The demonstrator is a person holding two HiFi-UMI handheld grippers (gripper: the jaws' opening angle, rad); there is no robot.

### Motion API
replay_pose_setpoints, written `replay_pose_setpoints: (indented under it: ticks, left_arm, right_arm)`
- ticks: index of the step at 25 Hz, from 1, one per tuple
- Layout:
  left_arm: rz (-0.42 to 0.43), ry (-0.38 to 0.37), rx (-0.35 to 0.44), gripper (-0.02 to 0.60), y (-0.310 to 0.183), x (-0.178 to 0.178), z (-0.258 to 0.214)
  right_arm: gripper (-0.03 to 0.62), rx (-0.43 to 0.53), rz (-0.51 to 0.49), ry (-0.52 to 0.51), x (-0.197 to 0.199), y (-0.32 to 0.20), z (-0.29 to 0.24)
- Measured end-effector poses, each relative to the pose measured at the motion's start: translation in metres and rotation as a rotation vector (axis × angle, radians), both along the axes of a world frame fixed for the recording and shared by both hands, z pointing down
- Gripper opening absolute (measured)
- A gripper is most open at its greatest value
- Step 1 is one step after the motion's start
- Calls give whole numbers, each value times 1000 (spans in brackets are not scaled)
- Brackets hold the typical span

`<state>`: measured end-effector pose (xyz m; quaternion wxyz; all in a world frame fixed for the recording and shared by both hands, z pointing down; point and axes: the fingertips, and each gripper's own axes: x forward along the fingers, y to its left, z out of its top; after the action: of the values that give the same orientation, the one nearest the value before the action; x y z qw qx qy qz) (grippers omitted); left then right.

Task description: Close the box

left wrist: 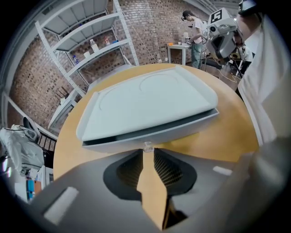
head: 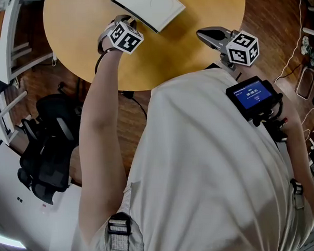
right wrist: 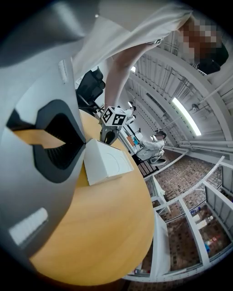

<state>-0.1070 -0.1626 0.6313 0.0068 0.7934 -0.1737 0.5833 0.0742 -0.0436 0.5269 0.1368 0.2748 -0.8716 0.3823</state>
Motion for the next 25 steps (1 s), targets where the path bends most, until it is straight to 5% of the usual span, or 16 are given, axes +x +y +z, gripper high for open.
replay_pose_setpoints:
  ticks: [13, 18, 21, 25]
  left_arm:
    - [-30, -5, 18, 77, -10, 9, 5]
    - [-144, 3, 23, 86, 3, -16, 2]
    - [-263, 92, 27, 86, 22, -28, -13]
    - [-428, 326, 42, 86, 60, -25, -51]
  right_arm:
    - [2, 24, 18, 7, 8, -3, -4]
    - [2, 41, -10, -7, -1, -3, -5]
    - [2, 51, -48, -17, -11, -2, -5]
    - [2, 73, -123, -25, -26, 1, -9]
